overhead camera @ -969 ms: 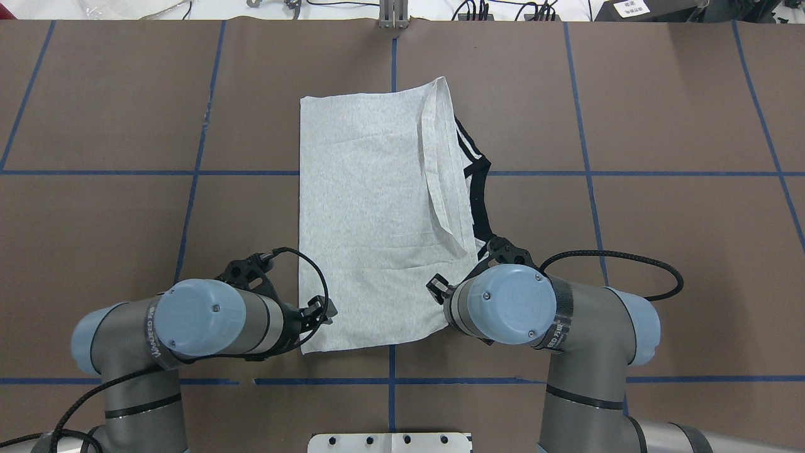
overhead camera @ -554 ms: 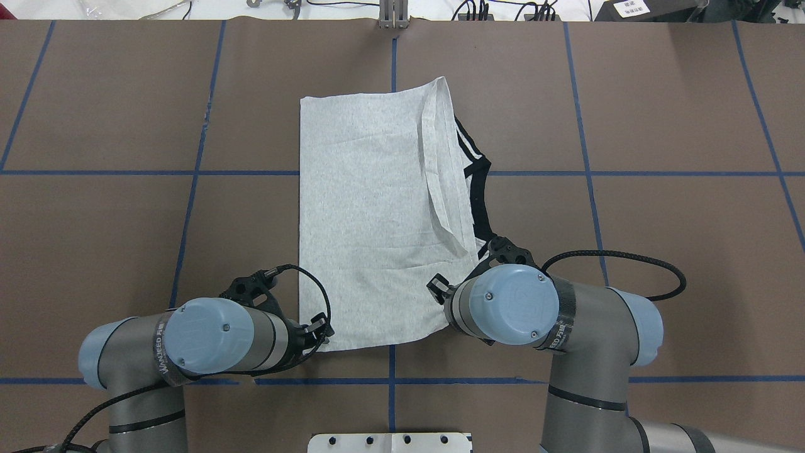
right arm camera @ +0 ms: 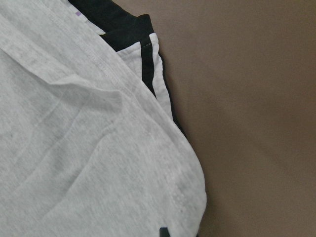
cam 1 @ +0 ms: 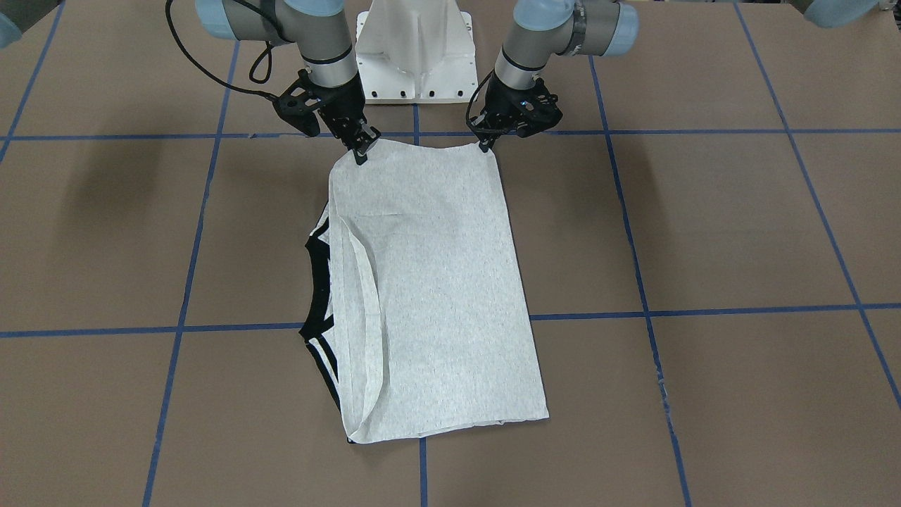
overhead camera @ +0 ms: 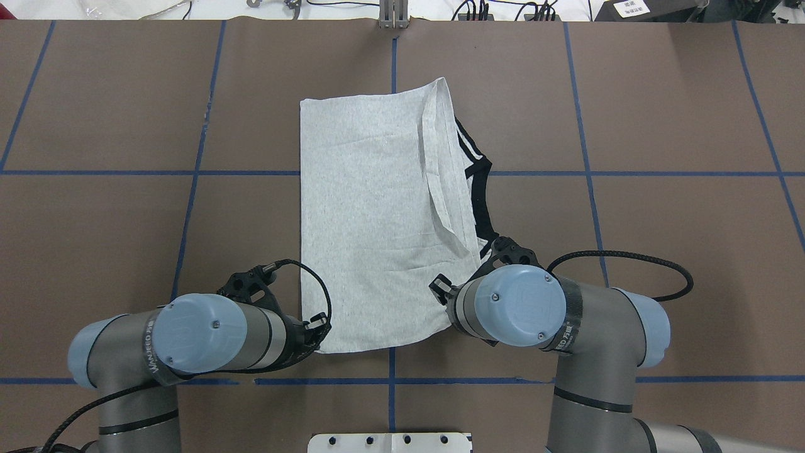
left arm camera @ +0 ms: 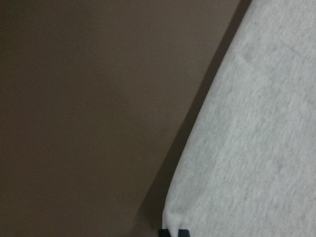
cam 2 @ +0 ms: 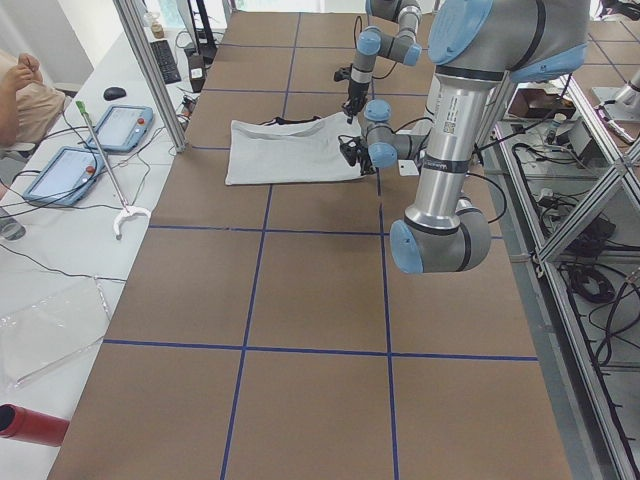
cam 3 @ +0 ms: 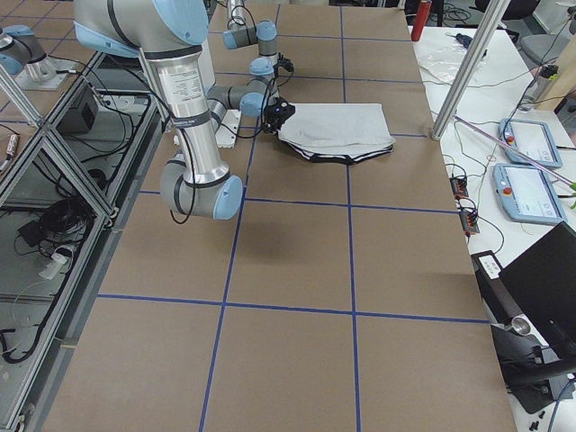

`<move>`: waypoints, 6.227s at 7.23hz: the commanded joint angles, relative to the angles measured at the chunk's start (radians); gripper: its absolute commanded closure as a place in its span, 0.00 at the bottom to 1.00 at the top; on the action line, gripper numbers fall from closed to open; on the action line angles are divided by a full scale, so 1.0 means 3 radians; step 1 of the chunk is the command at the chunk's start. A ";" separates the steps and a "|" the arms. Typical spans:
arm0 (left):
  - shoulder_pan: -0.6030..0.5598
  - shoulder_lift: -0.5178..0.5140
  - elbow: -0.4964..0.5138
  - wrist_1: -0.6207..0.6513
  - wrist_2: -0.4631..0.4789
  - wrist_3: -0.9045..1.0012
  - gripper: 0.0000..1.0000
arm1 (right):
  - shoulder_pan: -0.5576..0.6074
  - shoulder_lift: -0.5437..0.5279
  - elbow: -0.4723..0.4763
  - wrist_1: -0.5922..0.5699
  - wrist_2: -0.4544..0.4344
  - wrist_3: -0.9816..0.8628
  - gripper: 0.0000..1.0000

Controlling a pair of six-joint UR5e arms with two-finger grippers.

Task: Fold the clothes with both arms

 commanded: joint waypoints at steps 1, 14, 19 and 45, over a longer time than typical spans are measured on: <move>0.0031 0.0163 -0.0532 0.0097 -0.0028 -0.0021 1.00 | -0.0096 -0.0201 0.0309 -0.0011 0.0084 0.0022 1.00; -0.1231 -0.0588 0.0804 -0.0485 -0.0166 0.0980 1.00 | 0.1053 0.0787 -0.1092 0.0219 0.0580 -0.0392 0.91; -0.1890 -0.0757 0.1817 -0.1319 -0.0166 0.1895 0.24 | 0.1972 0.0964 -0.1968 0.0465 0.1162 -0.2215 0.00; -0.4085 0.0030 0.1362 0.0817 -0.2114 0.6615 0.01 | 0.4071 -0.1067 -0.0782 -0.0998 0.2222 -0.7127 0.00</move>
